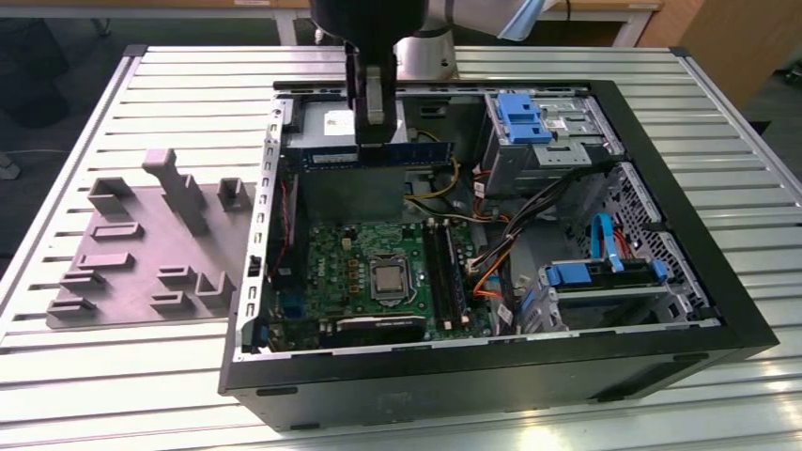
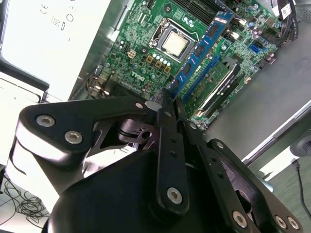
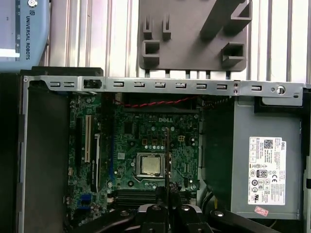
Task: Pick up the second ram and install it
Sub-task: 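Pick up the second ram and move it above second insertion slot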
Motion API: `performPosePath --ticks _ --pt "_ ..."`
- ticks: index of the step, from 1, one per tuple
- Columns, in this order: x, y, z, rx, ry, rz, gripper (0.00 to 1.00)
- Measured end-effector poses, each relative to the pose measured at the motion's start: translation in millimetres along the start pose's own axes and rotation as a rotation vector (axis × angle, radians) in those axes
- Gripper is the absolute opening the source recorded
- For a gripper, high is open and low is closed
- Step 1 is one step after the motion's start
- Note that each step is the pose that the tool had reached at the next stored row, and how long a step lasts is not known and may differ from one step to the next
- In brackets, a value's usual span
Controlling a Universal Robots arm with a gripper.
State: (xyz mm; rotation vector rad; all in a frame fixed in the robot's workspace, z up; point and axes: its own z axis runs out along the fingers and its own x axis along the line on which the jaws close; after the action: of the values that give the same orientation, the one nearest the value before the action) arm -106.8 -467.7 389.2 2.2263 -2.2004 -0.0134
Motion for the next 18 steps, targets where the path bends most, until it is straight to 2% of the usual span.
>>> performPosePath --ticks 18 --pt "0.1 -9.5 -0.2 0.0000 -0.0006 0.000 0.14"
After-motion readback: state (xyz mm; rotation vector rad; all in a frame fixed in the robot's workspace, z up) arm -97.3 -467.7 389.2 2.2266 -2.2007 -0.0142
